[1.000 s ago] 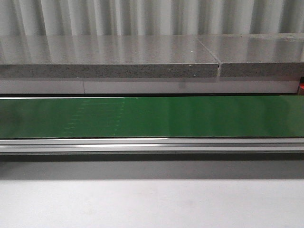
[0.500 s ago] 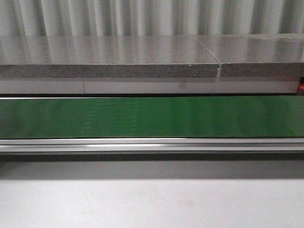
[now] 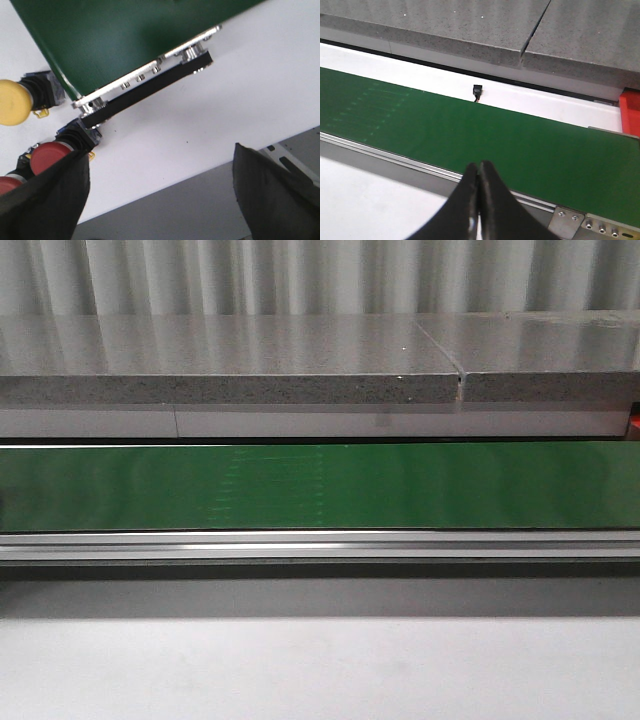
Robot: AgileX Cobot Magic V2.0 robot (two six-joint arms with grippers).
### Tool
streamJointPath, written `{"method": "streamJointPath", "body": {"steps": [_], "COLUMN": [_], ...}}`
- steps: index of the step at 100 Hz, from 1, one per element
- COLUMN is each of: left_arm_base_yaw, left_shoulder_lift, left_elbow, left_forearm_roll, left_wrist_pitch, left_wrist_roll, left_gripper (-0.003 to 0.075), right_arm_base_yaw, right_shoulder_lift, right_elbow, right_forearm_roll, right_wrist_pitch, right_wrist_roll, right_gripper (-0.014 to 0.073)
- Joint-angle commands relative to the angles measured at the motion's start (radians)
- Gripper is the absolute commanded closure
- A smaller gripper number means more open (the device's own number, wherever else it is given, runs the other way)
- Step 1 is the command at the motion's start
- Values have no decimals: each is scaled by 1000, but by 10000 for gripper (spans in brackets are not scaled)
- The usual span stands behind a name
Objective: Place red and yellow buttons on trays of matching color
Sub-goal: 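Return the left gripper to the pile and grasp a red button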
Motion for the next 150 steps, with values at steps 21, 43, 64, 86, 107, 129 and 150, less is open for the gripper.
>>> {"method": "streamJointPath", "body": {"steps": [21, 43, 64, 86, 107, 129, 150], "left_arm_base_yaw": [149, 334, 528, 611, 618, 618, 618], "left_shoulder_lift": [-32, -32, -32, 38, 129, 199, 279], "left_elbow": [0, 0, 0, 0, 0, 0, 0], "left_forearm_roll": [10, -16, -64, -135, -135, -152, -163], "left_wrist_pitch": [-42, -122, -151, -155, -259, -286, -298], "left_wrist_roll": [-141, -394, -605, -625, -706, -741, -749], "left_gripper": [153, 153, 153, 153, 153, 153, 153], "right_arm_base_yaw": [2, 2, 2, 2, 2, 2, 2], "right_shoulder_lift": [7, 7, 7, 7, 7, 7, 7], "right_elbow": [-23, -23, -23, -23, -23, -23, -23], "right_forearm_roll": [20, 20, 20, 20, 20, 20, 20], "right_wrist_pitch": [-66, -66, -66, -66, -66, -66, -66], "right_wrist_roll": [-6, -6, -6, -6, -6, -6, -6], "right_gripper": [659, 659, 659, 659, 659, 659, 659]}}
